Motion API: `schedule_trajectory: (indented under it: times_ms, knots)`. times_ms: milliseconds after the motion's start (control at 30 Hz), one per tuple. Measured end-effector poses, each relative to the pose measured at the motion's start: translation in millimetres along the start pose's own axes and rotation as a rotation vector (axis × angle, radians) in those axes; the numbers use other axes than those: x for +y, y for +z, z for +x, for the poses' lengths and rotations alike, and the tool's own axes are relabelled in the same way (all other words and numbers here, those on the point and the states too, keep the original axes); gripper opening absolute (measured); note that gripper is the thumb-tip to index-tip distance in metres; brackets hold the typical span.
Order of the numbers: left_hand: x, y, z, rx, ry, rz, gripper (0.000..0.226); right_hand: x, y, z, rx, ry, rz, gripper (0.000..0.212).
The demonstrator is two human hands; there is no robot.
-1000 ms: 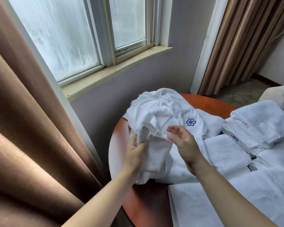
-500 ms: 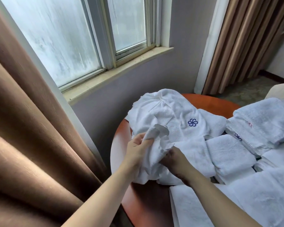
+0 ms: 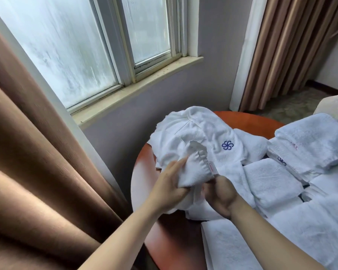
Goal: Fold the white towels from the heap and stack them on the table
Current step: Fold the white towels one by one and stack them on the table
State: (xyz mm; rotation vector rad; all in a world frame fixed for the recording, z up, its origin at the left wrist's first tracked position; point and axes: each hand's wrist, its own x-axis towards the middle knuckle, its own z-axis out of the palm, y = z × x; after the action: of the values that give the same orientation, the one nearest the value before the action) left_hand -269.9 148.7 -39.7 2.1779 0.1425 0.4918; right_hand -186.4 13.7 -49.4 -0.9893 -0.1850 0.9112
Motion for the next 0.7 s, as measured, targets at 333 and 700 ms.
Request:
schedule_trajectory:
  times_ms: [333, 700]
  knots:
    - [25, -6, 4, 0.217, -0.633, -0.892, 0.025, 1, -9, -7, -0.032, 0.149, -0.119, 0.041]
    - [9, -25, 8, 0.391, -0.54, -0.637, 0.014, -20, -10, -9, 0.198, -0.005, -0.176, 0.018]
